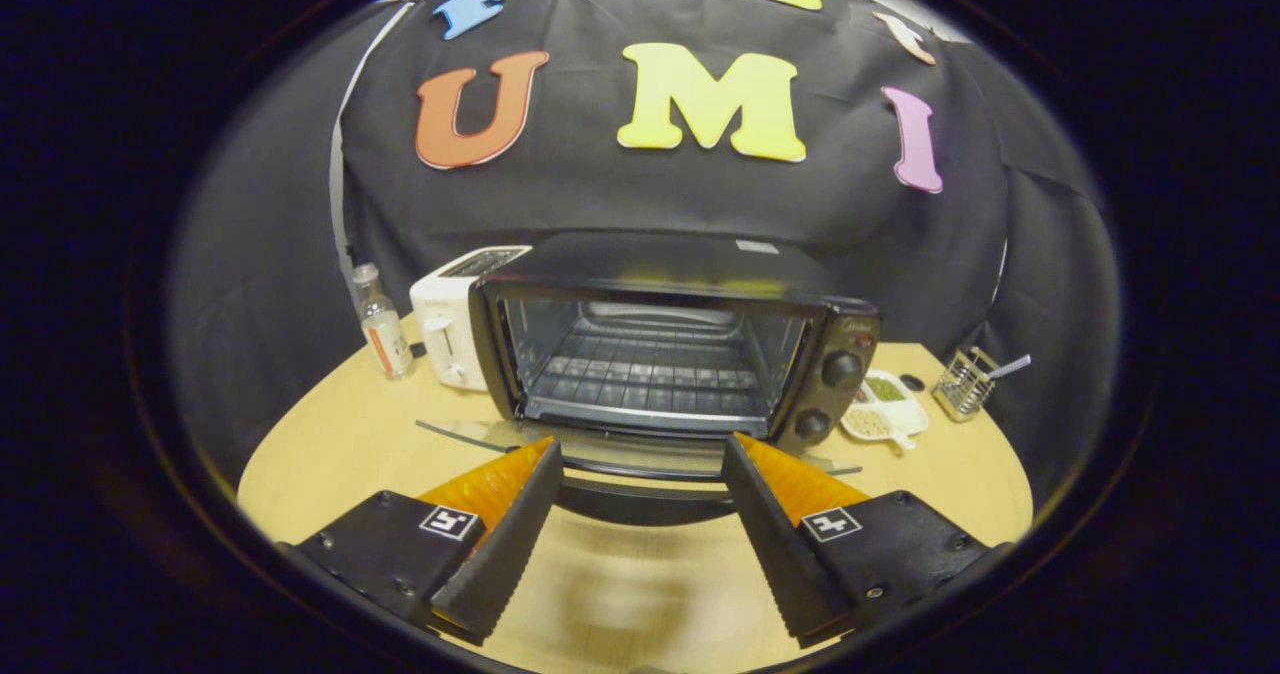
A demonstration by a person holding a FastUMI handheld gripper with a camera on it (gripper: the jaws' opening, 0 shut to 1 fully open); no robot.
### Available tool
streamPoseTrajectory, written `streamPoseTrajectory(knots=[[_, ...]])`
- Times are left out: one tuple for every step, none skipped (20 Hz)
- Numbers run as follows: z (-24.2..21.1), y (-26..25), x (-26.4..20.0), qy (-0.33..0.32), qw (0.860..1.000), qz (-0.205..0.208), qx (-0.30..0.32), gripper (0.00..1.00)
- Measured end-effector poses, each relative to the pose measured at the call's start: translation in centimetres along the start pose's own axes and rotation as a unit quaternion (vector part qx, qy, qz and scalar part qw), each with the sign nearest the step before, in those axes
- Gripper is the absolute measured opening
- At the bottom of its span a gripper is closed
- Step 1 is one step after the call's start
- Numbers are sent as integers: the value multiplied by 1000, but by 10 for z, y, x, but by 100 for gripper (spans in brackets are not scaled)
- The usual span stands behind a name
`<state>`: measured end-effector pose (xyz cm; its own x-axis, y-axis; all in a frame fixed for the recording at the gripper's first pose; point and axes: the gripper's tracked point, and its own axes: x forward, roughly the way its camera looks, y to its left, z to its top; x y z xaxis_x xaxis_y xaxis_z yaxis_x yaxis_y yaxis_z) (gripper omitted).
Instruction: Open the toaster oven, put the food inside, and close the toaster oven door.
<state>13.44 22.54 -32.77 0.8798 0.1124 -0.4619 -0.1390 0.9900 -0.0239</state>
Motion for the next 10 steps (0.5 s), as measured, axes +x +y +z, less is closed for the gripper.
streamPoseTrajectory(knots=[[-11,1,0,8,1000,2,-1,100],[-23,1,2,18,1000,5,-3,100],[-33,1,2,29,1000,7,-1,100],[-45,2,3,39,999,9,3,100],[-52,3,5,46,999,12,12,100],[-58,4,8,55,998,14,14,100],[-63,4,10,63,998,16,12,100],[-71,5,12,72,997,16,12,100],[-78,5,15,82,996,16,13,100],[-84,5,17,90,996,15,16,100]])
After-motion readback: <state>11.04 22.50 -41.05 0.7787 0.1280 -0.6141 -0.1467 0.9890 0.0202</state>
